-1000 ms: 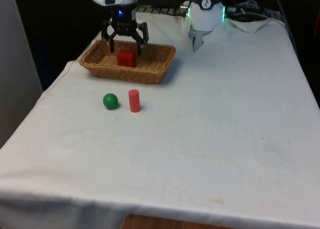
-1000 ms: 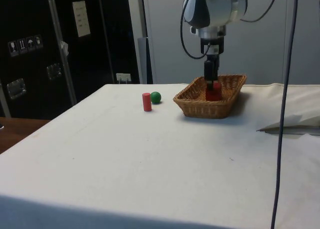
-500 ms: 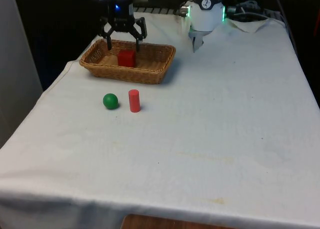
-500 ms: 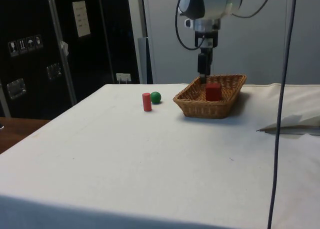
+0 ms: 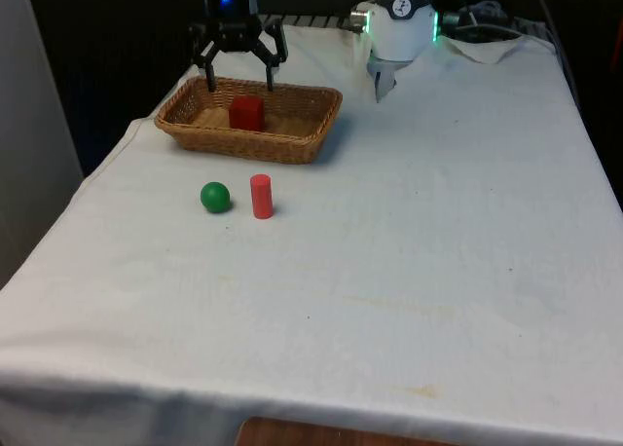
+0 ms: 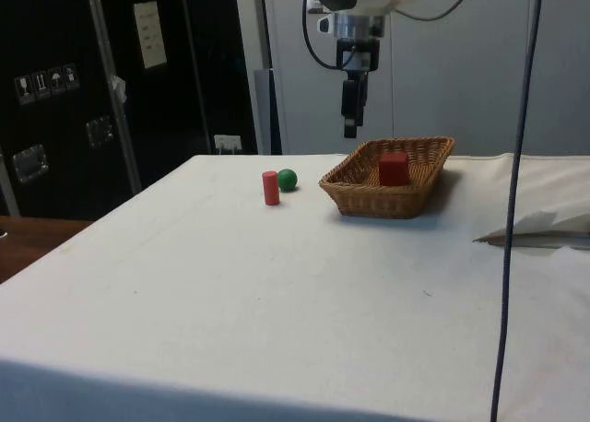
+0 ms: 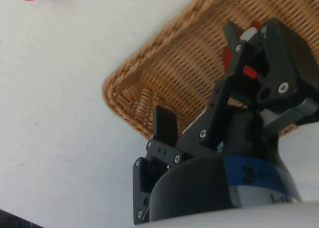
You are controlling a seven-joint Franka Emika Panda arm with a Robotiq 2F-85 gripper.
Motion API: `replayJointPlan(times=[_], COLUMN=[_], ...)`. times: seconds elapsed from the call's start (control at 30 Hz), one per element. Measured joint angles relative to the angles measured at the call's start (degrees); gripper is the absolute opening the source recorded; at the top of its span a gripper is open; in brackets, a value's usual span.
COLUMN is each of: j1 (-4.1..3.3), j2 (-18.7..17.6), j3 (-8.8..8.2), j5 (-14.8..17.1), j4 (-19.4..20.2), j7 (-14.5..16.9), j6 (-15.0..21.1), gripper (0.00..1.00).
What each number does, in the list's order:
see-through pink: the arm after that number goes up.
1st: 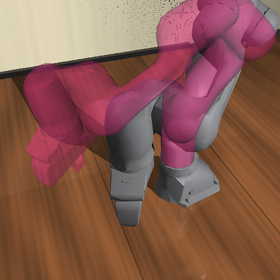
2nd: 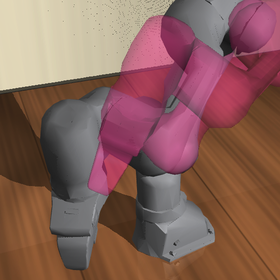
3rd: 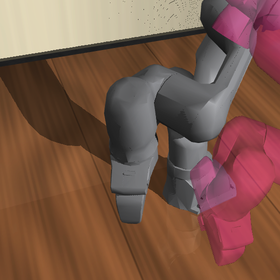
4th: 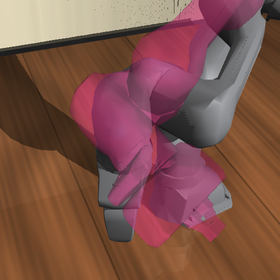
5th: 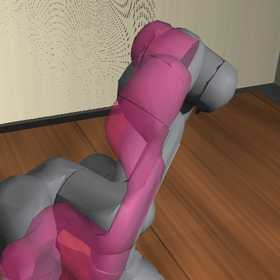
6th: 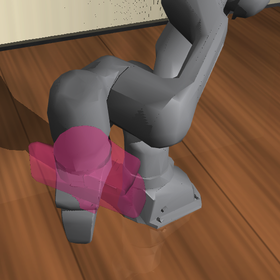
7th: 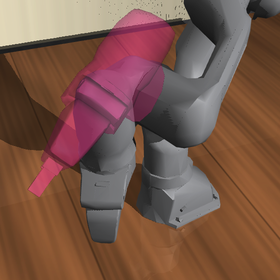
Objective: Pick up the object to the left of the cylinder and place it into the basket.
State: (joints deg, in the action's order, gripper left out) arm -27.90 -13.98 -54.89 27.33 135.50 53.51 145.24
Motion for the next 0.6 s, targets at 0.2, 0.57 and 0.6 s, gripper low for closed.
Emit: replayJointPlan(times=[0.2, 0.57, 0.6], j1=[-0.69, -1.72, -1.78], j2=[0.0, 0.0, 0.0], j3=[0.06, 0.57, 0.69], j5=[-0.17, -0.34, -0.46], j4=[-2.35, -4.7, -4.87], j7=[-0.06, -0.34, -0.52], j6=[-2.29, -4.24, -4.41], gripper=[1.0, 1.0, 1.0])
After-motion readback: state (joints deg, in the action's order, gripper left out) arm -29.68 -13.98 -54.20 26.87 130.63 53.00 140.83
